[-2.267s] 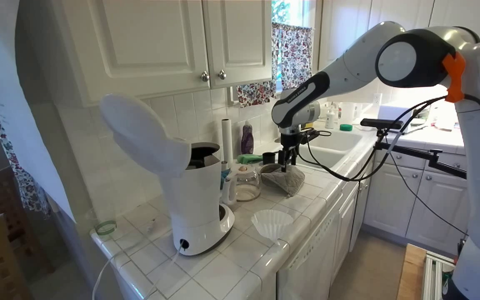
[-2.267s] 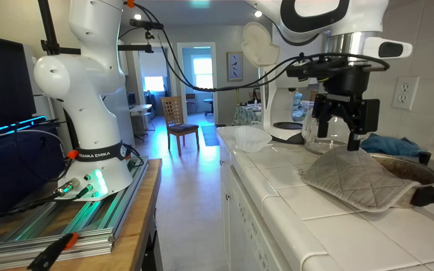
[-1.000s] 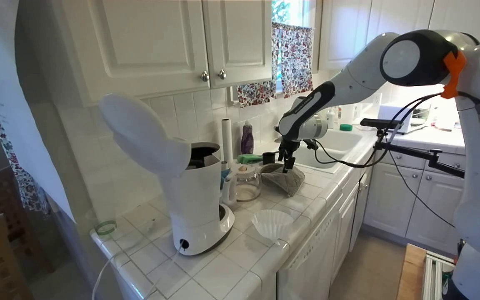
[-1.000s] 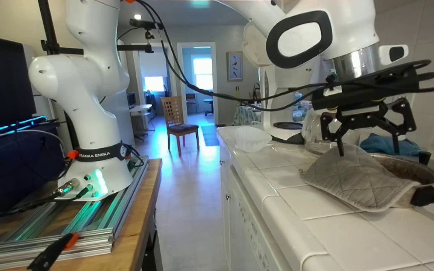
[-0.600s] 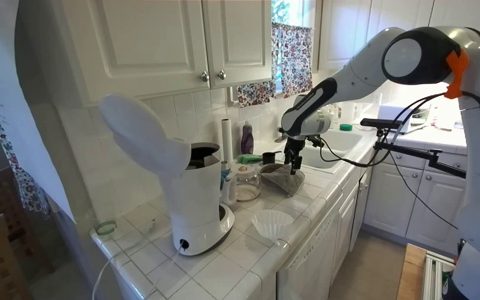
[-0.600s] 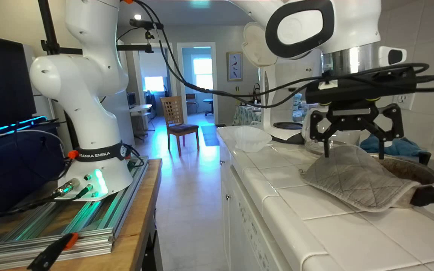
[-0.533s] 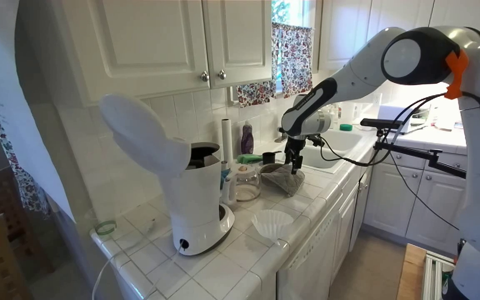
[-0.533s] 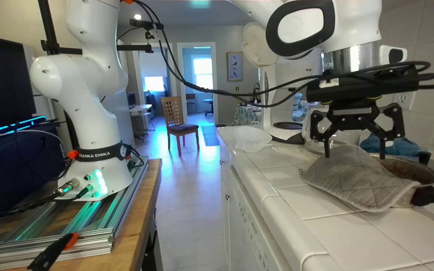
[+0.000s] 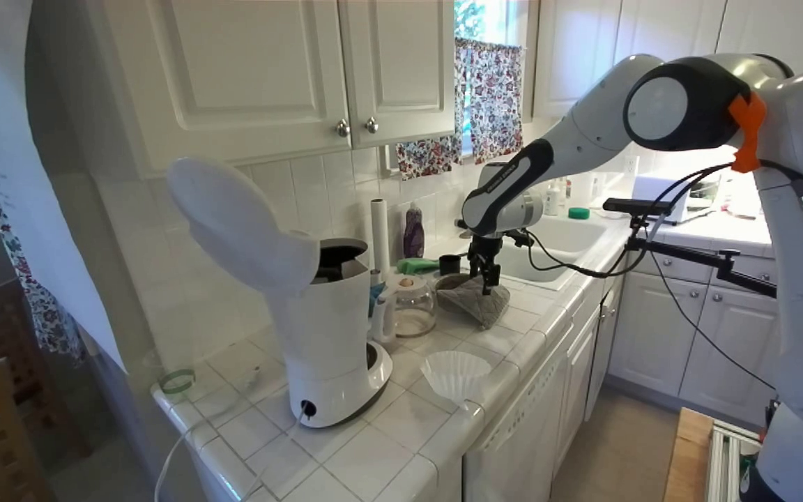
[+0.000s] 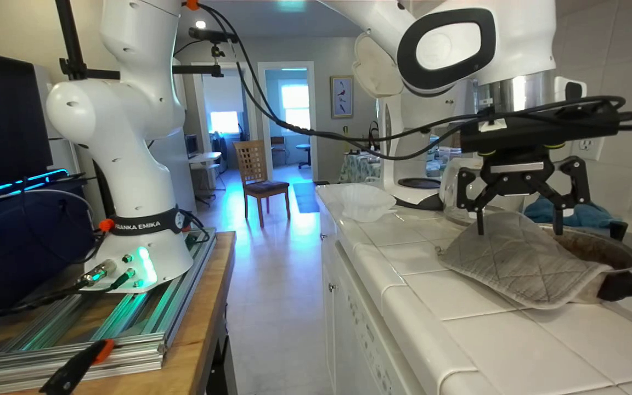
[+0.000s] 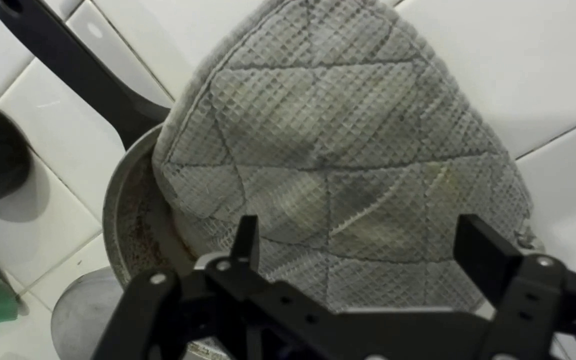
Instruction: Pick up the cloth and use it to pick up the pot on the counter
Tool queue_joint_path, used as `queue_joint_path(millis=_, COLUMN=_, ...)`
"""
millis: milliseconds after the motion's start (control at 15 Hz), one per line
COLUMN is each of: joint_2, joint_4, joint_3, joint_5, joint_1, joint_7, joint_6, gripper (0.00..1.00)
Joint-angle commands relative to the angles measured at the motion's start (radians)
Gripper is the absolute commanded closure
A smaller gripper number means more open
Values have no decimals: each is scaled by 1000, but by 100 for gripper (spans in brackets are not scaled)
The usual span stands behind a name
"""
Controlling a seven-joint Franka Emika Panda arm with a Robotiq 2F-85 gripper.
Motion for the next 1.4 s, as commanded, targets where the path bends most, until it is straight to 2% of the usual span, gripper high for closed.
queue_joint_path(millis=0, joint_2=58, joint_4=61, joint_3=-8, joint_5=-16, joint_1=9, joint_7=-14, joint_6=-20, gripper=0)
queue_joint_path(millis=333, joint_2=109, joint_4=99, joint_3=-5, joint_5=-25, joint_1=12, joint_7=-8, joint_6=-23, gripper=0)
queue_joint_path(millis=400, joint_2=118, joint_4=107, joint_3=-5, joint_5=-28, joint_1=14, joint_7=-5, joint_6=-26, gripper=25)
queue_joint_path(millis=467, joint_2=126, joint_4=116, joint_3=-4, joint_5=-30, joint_1=14, joint_7=-4, joint_6=-30, gripper=25)
queue_joint_path(millis=533, joint_2=135, joint_4=122, joint_3=-2, joint_5=-30, joint_1=13, joint_7=-6, joint_6=-26, gripper=32)
queue_joint_path(millis=1133, joint_2=149, joint_4=145, joint_3=-6, joint_5=-38, joint_1=15, joint_7=10, joint_6=-35, gripper=95)
queue_joint_path(millis=1267, joint_2=143, joint_4=143, joint_3=-9, joint_5=-40, joint_1=18, joint_7=17, joint_6=-37, gripper=100)
queue_joint_path(millis=1333, joint_2=139, joint_4=141, joint_3=-14, joint_5=-46, joint_1=22, joint_7=27, joint_6=-38, gripper=98)
